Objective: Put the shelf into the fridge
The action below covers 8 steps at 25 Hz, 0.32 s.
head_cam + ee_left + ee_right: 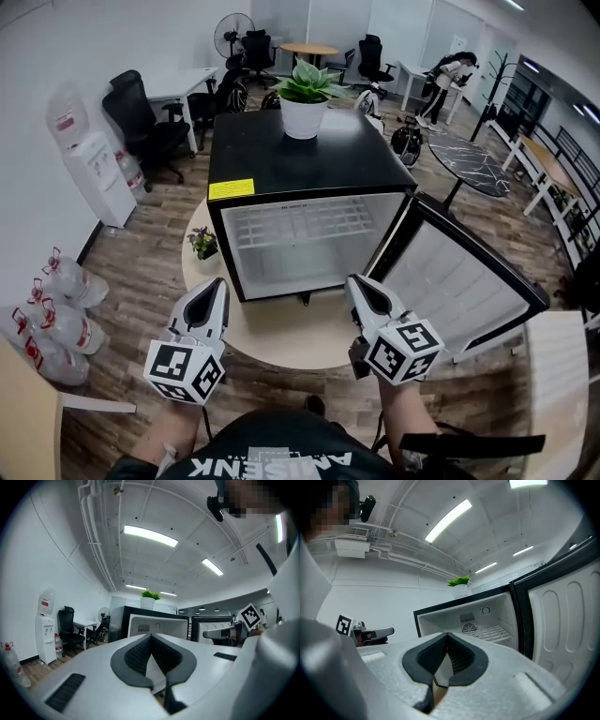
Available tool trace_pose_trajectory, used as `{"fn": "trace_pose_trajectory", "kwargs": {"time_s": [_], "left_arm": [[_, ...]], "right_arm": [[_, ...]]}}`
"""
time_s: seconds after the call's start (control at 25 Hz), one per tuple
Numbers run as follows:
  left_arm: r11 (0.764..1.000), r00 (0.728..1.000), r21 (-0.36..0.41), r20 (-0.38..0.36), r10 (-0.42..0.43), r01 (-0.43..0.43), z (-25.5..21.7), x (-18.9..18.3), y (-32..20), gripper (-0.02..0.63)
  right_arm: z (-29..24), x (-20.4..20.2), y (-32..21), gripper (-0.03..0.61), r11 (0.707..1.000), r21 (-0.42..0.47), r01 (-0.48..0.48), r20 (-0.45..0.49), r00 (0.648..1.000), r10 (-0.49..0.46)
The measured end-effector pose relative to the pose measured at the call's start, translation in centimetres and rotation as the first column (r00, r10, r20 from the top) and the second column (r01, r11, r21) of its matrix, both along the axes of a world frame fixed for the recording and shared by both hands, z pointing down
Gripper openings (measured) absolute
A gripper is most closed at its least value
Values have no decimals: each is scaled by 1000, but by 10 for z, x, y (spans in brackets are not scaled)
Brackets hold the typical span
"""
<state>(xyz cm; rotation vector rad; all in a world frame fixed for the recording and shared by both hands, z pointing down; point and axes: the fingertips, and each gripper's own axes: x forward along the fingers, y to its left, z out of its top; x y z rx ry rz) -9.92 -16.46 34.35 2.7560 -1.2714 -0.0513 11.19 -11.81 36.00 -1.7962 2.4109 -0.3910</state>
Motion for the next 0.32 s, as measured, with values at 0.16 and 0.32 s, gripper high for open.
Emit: {"fn": "trace_pose_trajectory", "kwargs": {"time_s": [0.16, 0.32], "left_arm": [[1000, 1000, 6, 1, 3, -3, 0, 5, 0, 2], [1000, 1000, 5, 1, 6, -6, -2, 8, -3, 2]], "right_arm": [[0, 1, -2, 6, 1000, 2, 11, -8, 1000, -11], [-3, 1, -6, 6, 1000, 7, 17, -19, 1000, -16]]}}
